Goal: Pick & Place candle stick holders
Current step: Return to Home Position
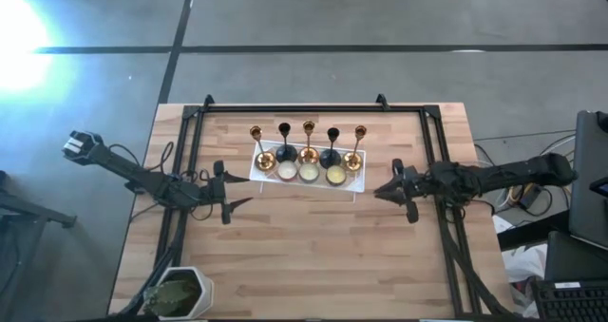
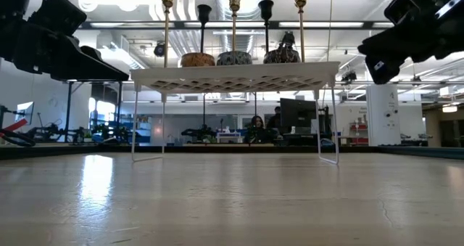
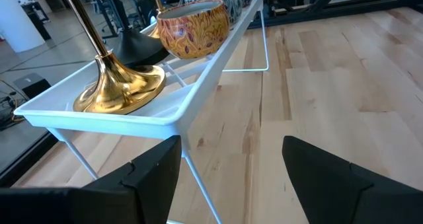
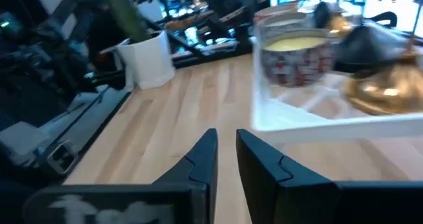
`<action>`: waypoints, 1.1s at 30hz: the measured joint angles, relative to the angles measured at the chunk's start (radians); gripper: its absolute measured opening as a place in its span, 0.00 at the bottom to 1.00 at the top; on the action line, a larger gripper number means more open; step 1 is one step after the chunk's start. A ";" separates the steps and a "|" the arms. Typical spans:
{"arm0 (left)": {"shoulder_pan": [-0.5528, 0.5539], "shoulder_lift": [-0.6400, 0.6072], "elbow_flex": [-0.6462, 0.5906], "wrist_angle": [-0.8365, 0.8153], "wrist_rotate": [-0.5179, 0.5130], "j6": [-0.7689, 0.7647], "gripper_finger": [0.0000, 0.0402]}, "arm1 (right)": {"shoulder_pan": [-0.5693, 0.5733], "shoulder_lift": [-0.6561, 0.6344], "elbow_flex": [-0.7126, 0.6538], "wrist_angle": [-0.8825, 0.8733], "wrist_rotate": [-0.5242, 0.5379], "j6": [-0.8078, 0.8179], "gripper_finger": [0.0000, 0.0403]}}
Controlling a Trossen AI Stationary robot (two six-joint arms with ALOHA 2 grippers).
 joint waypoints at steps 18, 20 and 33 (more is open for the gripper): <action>0.000 0.000 0.000 0.000 0.000 0.000 0.67 | -0.023 -0.125 -0.119 0.142 0.082 -0.295 0.11; 0.000 0.000 0.000 0.000 0.000 0.000 0.67 | -0.024 -0.123 -0.119 0.136 0.155 -0.466 0.11; 0.000 0.000 0.000 0.000 0.000 0.000 0.67 | -0.024 -0.208 -0.119 0.168 0.256 -0.905 0.11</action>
